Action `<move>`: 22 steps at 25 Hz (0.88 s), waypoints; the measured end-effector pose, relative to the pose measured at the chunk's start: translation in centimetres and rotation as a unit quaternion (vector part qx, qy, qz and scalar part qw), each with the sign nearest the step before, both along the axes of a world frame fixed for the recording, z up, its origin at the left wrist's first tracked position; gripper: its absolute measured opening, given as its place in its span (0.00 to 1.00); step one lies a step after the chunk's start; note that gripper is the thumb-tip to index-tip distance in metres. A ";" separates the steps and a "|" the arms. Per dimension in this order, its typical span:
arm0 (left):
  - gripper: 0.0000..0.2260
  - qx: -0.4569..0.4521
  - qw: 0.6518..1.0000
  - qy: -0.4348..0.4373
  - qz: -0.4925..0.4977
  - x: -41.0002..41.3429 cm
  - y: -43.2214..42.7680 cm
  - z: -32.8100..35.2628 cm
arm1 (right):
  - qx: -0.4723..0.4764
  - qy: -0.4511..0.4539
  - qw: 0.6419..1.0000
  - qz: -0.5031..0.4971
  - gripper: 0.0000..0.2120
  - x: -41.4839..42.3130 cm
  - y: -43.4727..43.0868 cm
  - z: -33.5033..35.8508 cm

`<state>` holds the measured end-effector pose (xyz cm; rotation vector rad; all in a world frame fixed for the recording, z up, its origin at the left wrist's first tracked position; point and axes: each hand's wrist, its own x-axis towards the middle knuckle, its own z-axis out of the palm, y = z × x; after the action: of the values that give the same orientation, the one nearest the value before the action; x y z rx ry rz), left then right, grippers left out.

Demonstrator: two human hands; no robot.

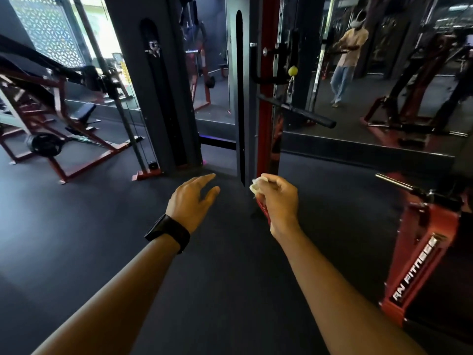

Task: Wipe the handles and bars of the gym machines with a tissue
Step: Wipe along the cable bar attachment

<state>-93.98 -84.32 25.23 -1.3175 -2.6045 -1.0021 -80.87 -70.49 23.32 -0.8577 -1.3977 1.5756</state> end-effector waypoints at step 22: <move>0.20 -0.016 0.986 -0.029 -0.163 -50.2 62.2 -3.0 | 0.076 -0.028 0.973 -0.218 0.12 -48.5 51.8 -5.5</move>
<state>-144.14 -22.09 22.20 -1.7923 -2.5047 -1.0552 -129.37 -18.70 17.86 -1.0384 -1.2444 1.1052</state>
